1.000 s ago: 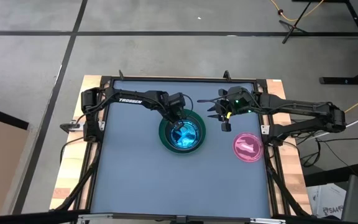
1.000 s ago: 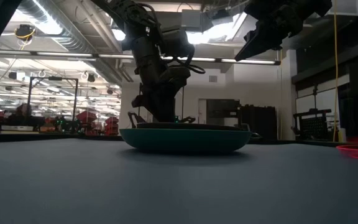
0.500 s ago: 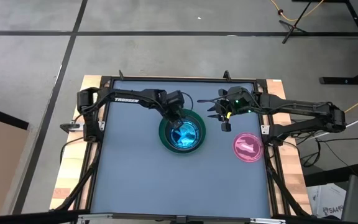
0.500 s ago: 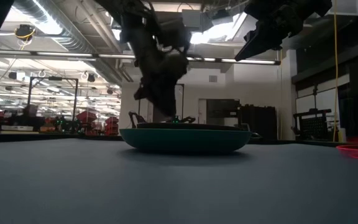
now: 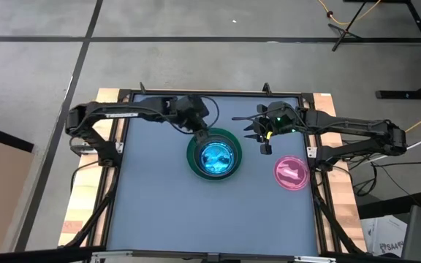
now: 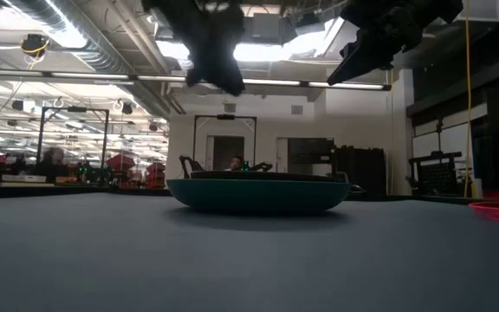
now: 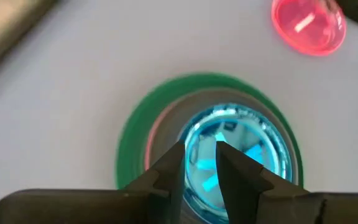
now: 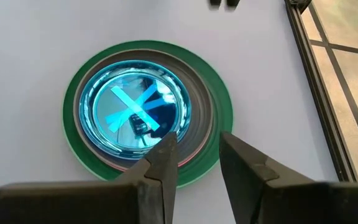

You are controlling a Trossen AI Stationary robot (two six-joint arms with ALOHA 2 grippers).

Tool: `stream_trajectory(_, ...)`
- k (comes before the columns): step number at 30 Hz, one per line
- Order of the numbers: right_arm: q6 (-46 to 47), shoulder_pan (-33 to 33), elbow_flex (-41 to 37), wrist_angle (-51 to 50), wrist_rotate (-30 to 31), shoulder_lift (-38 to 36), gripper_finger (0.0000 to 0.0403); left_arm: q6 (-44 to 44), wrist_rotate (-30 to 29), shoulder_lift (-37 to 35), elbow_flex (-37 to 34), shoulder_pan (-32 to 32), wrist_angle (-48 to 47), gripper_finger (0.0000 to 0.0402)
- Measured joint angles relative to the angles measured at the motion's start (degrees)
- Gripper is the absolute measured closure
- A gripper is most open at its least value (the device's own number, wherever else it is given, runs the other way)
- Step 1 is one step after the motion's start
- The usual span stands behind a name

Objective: Stack plastic plates
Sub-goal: Stack the transparent pink plate on top of the blue plate

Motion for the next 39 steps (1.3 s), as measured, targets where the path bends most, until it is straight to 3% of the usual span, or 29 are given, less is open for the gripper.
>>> stream_trajectory(10, -3.13, 0.02, 0.00, -5.47, -0.14, 0.00, 0.0295, 2.43, -10.33, -8.44, 0.06, -6.84, -1.07, 0.0317)
stream_trajectory(23, -18.68, 0.01, -0.02, -27.08, 2.77, 0.00, 0.0295, 2.41, -14.55, -8.64, 0.02, -14.31, -4.22, 0.0317)
stream_trajectory(39, -30.30, 0.02, -10.51, -30.83, 0.01, 0.60, 0.0295, 2.30, -16.72, -8.62, 0.00, -15.50, -4.20, 0.0318)
